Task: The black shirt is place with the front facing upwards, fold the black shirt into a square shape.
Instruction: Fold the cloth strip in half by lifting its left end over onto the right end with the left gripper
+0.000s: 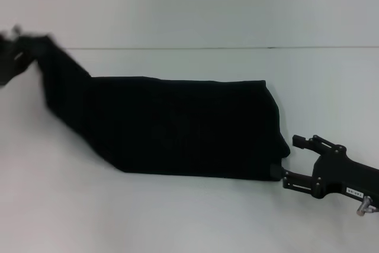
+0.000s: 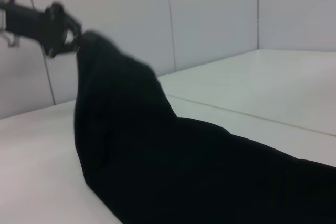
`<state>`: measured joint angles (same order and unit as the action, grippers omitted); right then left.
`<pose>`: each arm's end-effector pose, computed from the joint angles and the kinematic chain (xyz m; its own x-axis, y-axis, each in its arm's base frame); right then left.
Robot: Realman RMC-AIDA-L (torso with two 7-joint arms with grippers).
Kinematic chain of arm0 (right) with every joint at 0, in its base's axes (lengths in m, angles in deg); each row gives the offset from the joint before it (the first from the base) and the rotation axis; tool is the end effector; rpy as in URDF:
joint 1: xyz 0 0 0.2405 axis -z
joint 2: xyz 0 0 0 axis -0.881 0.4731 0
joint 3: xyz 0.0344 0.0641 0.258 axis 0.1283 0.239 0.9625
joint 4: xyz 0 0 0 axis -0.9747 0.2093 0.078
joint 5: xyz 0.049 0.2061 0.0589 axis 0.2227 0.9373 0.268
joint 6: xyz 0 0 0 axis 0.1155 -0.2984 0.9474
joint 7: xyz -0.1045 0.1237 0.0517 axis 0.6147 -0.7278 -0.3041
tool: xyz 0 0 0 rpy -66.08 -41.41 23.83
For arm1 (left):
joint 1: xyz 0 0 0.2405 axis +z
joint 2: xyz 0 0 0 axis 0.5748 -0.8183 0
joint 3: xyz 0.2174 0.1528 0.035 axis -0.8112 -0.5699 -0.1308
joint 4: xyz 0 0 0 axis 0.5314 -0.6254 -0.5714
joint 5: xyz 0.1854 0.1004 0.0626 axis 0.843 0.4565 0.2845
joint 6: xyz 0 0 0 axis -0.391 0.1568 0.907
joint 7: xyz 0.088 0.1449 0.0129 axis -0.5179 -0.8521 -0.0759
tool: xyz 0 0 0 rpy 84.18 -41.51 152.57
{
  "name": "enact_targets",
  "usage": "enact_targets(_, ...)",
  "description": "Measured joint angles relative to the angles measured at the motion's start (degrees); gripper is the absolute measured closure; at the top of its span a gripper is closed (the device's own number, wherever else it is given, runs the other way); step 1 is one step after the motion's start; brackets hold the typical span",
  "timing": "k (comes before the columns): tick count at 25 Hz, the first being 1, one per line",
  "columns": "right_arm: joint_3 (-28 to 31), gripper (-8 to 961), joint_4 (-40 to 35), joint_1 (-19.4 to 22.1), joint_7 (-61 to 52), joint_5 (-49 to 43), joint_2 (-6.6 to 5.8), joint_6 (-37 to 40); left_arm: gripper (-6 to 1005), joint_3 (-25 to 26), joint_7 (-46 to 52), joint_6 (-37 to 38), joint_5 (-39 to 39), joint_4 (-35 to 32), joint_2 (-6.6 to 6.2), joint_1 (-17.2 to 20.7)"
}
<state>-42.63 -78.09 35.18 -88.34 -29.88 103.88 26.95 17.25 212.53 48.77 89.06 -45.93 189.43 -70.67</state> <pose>0.3260 0.3246 -0.0658 0.7972 -0.2397 -0.5541 -0.4962 -0.7829 -0.3752 -0.3227 0.4192 0.1056 -0.2058 0.7214 0.6612 0.9603 0.0188 0.2783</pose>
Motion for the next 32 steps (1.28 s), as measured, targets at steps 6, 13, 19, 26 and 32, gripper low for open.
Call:
enact_targets(6,1.14,26,-0.01,0.75,0.0,-0.01,-0.01,-0.01,936,-4.32,-1.97,1.5,-2.06,-1.01,5.03,-11.87)
enact_targets(13,1.69,26,0.17,1.0,0.0,-0.01,0.05,-0.13,939,-14.04,-5.5,-4.37,-2.21,-0.11,15.14,-16.79)
enact_targets(19,2.42,27,0.98,0.97,0.0,-0.01,0.16,-2.0,941,-16.96,-18.15,-14.23,-7.25,18.29,17.15,-15.83)
enact_targets(26,4.74,27,2.63,-0.78,0.14,1.15,0.35,-6.08,940,-16.9,-22.37,-14.69,-9.31,22.82,17.44,-14.72)
enact_targets(32,5.0,27,3.8,-5.9,0.15,3.89,0.5,-14.7,939,-17.24,-22.65,-12.87,-9.64,23.08,17.59,-14.53)
